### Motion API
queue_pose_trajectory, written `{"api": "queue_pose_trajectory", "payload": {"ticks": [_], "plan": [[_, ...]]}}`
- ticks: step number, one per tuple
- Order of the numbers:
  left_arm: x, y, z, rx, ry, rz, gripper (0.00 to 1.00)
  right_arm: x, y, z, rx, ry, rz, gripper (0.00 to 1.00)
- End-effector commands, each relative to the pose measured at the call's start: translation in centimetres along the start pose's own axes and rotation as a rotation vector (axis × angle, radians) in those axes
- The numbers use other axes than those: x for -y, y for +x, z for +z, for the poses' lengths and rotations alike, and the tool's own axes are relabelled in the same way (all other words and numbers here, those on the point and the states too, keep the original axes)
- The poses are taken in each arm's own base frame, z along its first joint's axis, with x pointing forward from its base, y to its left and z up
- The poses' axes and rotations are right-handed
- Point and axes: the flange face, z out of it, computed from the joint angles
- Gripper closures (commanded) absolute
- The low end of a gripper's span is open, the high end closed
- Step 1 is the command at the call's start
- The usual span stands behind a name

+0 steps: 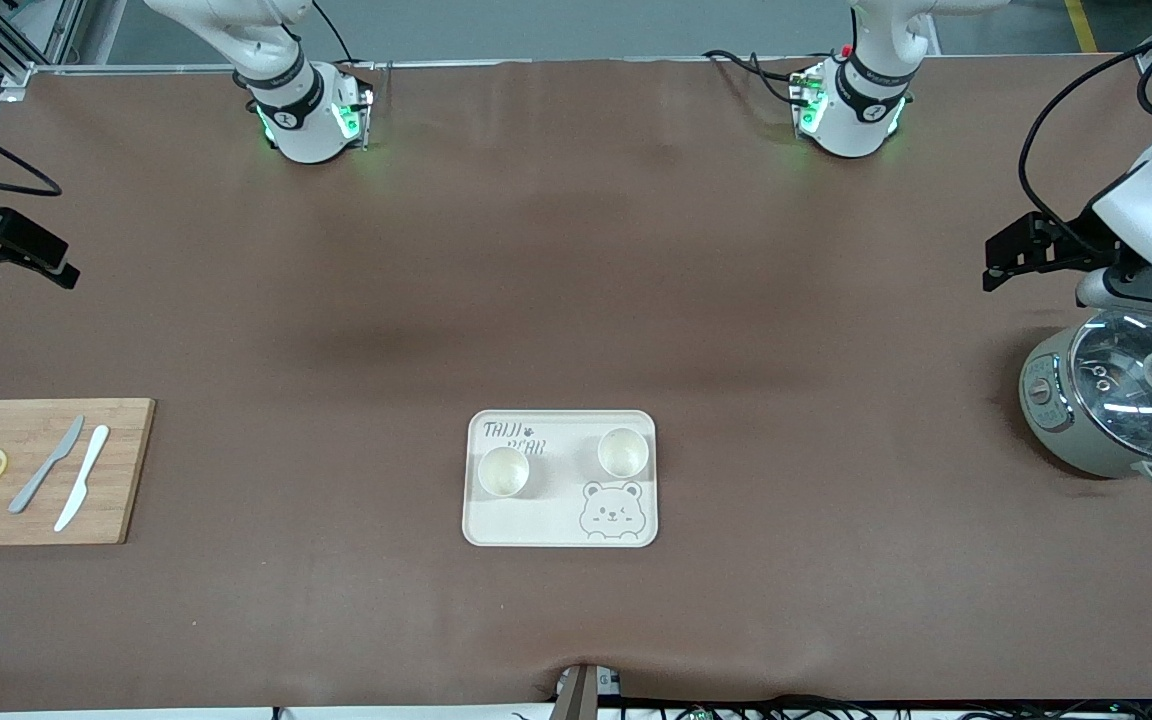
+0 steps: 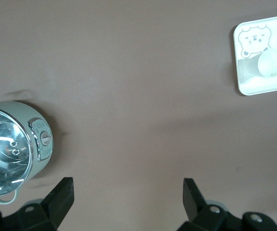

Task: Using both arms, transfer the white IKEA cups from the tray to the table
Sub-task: 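Reach both grippers toward the two white cups on the tray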

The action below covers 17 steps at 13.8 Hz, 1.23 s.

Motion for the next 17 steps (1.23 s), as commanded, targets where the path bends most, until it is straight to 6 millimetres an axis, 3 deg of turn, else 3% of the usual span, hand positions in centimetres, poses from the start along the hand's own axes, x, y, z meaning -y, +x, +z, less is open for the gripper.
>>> {"api": "queue_pose_trajectory", "payload": {"ticks": [1,3,5,7,11,14,17], "plan": [[0.0,-0.1,-0.2,0.002,-0.016,-0.012,0.0,-0.4,0.2,-0.3,-0.001,-0.001,0.01,0.0],[-0.6,0.1,-0.1,-0.003,-0.048,-0.013,0.0,-0.4,0.2,-0.2,0.001,-0.001,0.01,0.0],[-4.4,0.5,1.3,0.014,-0.087,-0.05,0.0,-0.3,0.2,-0.3,0.0,-0.001,0.009,0.0],[-6.8,2.6,4.9,0.049,-0.127,-0.099,0.0,-0.3,0.2,-0.2,-0.002,-0.001,0.007,0.0],[-13.9,7.5,11.5,0.12,-0.141,-0.071,0.0,-0.5,1.2,1.0,0.006,0.001,0.009,0.0],[-16.2,10.4,15.9,0.07,-0.165,-0.129,0.0,0.5,2.6,4.3,0.058,-0.003,-0.006,0.0],[-18.8,12.1,19.1,0.028,-0.176,-0.157,0.0,3.8,3.9,7.8,0.09,0.009,-0.04,0.0]]}}
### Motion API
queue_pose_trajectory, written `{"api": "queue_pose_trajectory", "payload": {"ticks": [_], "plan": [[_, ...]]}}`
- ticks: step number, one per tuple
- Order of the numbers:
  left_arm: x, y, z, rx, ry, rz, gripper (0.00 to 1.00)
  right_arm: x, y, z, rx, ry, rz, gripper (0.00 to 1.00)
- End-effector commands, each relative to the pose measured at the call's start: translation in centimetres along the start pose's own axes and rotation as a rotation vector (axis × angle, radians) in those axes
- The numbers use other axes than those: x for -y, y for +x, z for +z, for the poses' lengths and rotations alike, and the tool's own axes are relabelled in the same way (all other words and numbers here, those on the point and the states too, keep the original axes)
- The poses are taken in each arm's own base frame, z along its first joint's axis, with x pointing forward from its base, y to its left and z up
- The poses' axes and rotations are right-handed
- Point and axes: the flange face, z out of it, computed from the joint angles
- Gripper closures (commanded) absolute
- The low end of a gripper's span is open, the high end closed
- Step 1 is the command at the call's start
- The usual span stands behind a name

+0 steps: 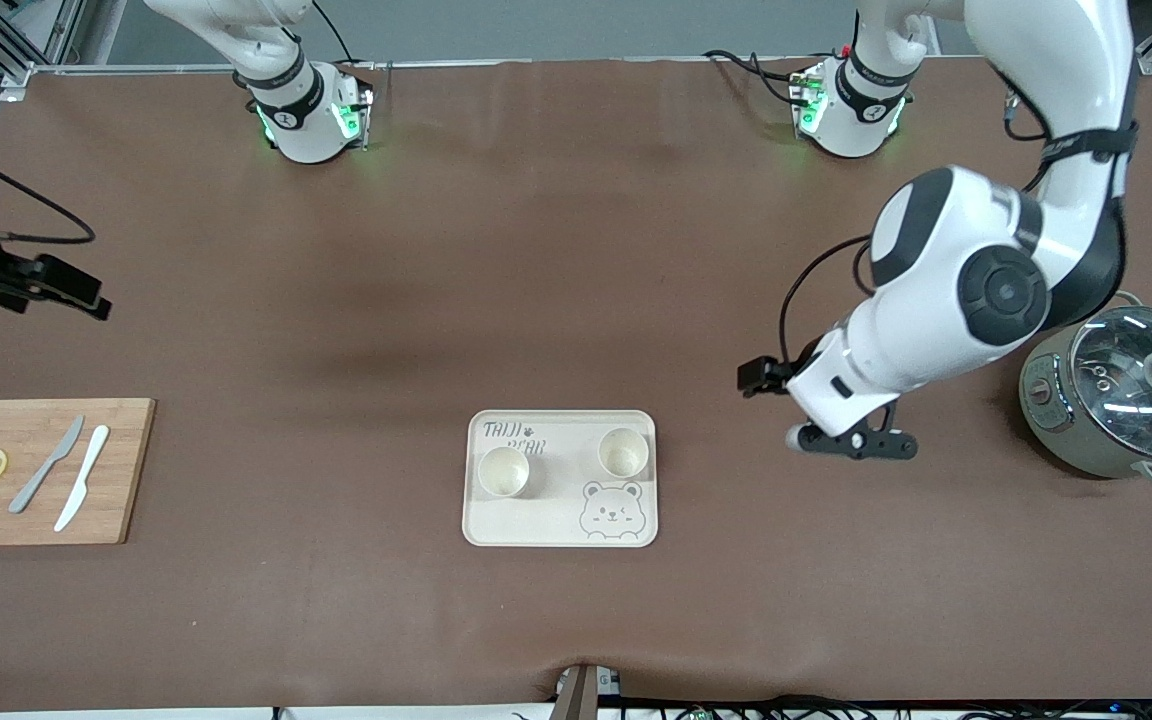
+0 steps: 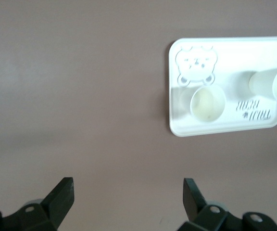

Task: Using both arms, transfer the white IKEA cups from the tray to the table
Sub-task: 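Reach both grippers toward the two white cups on the tray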

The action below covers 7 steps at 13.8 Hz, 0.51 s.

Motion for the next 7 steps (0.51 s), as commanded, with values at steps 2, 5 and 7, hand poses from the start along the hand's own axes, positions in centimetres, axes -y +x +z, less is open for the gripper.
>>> {"api": "queue_pose_trajectory", "payload": {"ticks": [2,5,7], "plan": [[-3.6,1.5,2.2,-0.075,-0.033,-0.052,0.0,4.7,2.9,4.6,0.004,0.016,0.032,0.0],[-6.7,2.9,5.8,-0.124,0.03,-0.058,0.0,7.9,5.1,9.1,0.01,0.091,0.054,0.0],[-10.0,3.0,9.0,-0.169,0.064,-0.021,0.0,9.4,6.2,12.0,0.021,0.125,0.108,0.0]]}}
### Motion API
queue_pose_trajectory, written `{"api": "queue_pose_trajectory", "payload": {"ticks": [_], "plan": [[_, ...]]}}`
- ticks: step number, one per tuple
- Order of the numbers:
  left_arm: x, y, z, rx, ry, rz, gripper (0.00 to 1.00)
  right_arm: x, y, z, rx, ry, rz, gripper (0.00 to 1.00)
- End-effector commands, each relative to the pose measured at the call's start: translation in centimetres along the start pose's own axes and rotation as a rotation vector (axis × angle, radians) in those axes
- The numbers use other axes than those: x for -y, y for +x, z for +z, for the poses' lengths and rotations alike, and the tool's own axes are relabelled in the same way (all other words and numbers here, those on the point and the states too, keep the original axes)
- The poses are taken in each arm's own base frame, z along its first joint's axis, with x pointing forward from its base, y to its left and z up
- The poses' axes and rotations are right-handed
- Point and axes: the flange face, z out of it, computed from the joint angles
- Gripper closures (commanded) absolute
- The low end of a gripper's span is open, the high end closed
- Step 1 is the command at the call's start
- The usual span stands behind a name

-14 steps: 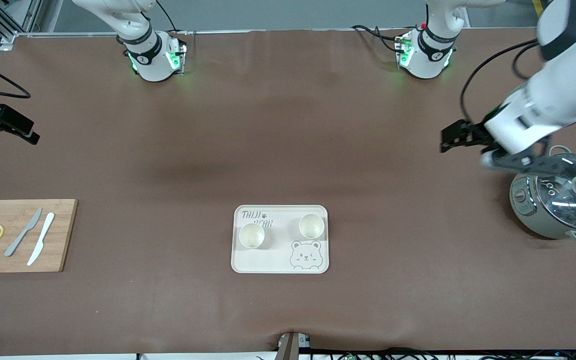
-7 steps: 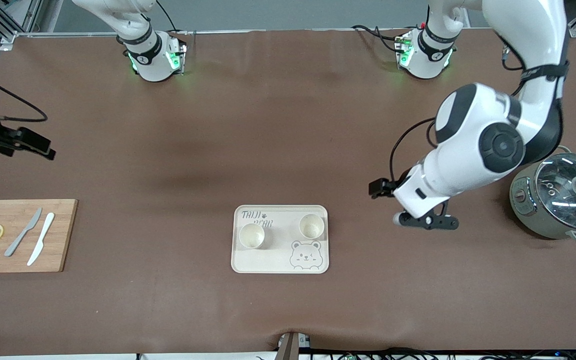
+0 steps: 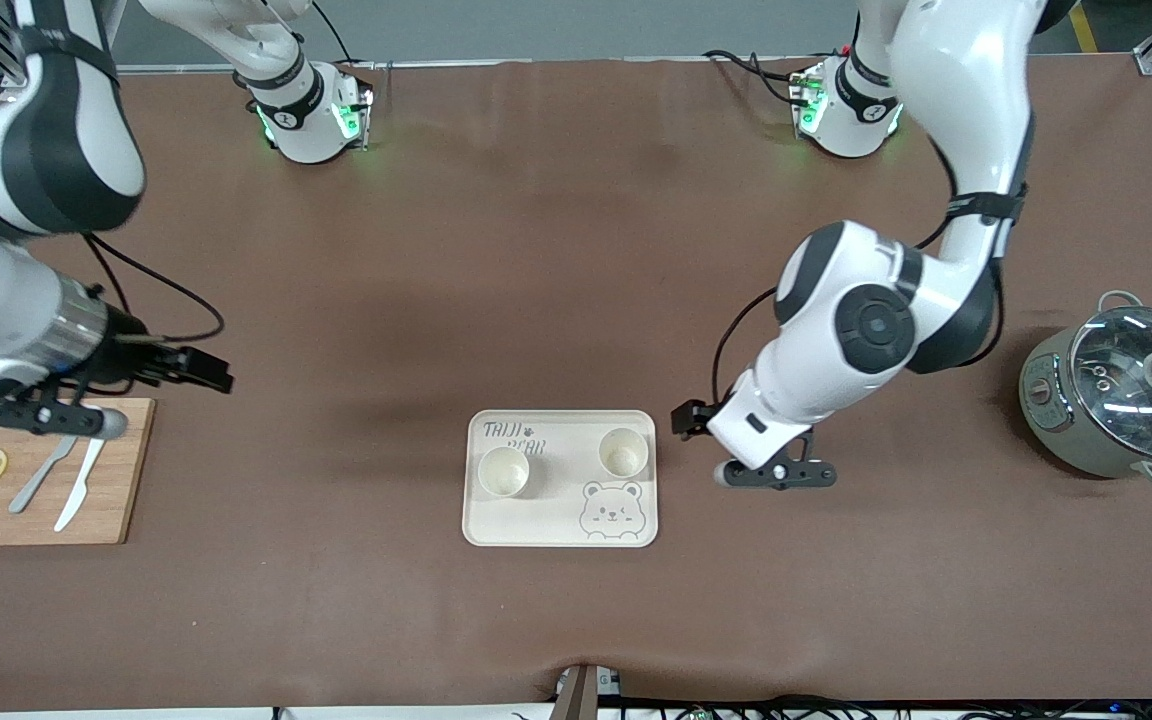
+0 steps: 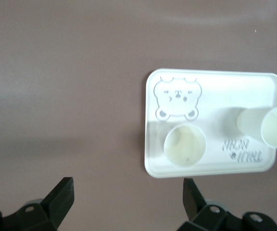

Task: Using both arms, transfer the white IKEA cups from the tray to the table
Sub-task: 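Reach both grippers toward the two white cups on the tray, then lower both grippers around the cups and close them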

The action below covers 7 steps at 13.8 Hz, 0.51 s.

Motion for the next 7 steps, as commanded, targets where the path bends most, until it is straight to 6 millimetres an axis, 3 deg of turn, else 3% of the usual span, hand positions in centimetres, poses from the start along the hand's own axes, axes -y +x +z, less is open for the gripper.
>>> {"api": "queue_pose_trajectory", "payload": {"ticks": [1,3,5,7], "plan": [[-4.1,0.8,5.0,-0.09,0.018,0.016,0.0,2.2,1.2,3.2,0.01,0.031,0.057,0.0],[-5.1,0.8,11.2,-0.131,0.033,0.03,0.0,4.5,2.0,6.6,0.014,0.029,0.093,0.0],[-6.1,0.6,13.2,-0.165,0.069,0.066,0.0,7.4,3.2,9.7,-0.003,0.039,0.134,0.0],[-5.8,0.9,14.8,-0.198,0.06,0.07,0.0,9.7,4.0,12.5,-0.017,0.051,0.159,0.0]]}}
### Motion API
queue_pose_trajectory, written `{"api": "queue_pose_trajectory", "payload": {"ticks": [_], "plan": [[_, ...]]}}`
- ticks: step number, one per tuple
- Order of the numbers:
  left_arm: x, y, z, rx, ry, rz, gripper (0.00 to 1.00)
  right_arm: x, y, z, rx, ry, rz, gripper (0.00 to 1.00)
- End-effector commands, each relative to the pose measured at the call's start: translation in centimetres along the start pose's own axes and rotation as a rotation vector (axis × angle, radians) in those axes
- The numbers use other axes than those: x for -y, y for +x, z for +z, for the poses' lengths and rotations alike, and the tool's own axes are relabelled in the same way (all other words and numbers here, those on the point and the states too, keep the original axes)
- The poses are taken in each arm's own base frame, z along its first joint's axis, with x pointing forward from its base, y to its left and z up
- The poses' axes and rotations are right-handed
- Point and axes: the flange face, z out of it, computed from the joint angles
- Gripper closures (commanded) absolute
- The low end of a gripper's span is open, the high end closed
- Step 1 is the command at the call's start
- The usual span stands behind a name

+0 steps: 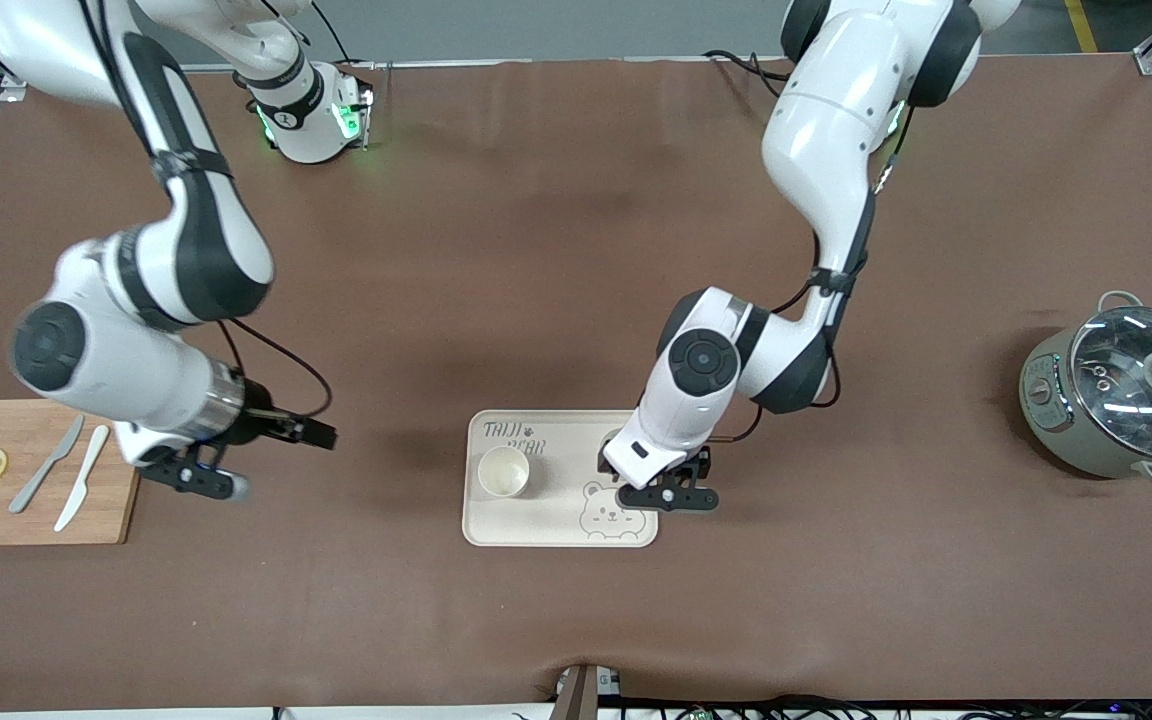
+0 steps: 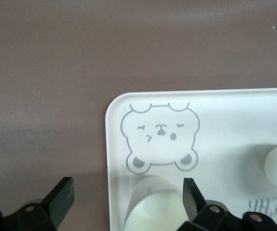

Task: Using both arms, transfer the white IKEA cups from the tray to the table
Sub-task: 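Lower both grippers around the cups and close them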

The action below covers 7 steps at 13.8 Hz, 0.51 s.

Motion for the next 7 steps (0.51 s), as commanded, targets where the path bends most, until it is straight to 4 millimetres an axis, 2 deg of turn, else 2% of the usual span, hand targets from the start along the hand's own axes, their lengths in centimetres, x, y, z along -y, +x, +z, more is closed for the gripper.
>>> {"api": "queue_pose_trajectory", "payload": {"ticks": [1,4,7], "plan": [[-0.3,1.0,0.5,-0.065,0.004,0.013,0.0,3.4,1.4,3.3,-0.022,0.03,0.049,0.0],[-0.1,1.4,0.4,-0.098,-0.005,0.018,0.0,6.8,1.4,7.1,-0.072,0.064,0.087,0.0],[-0.7,1.1,-0.2,-0.079,-0.013,0.021,0.0,9.1,0.3,10.1,-0.089,0.07,0.073,0.0]]}}
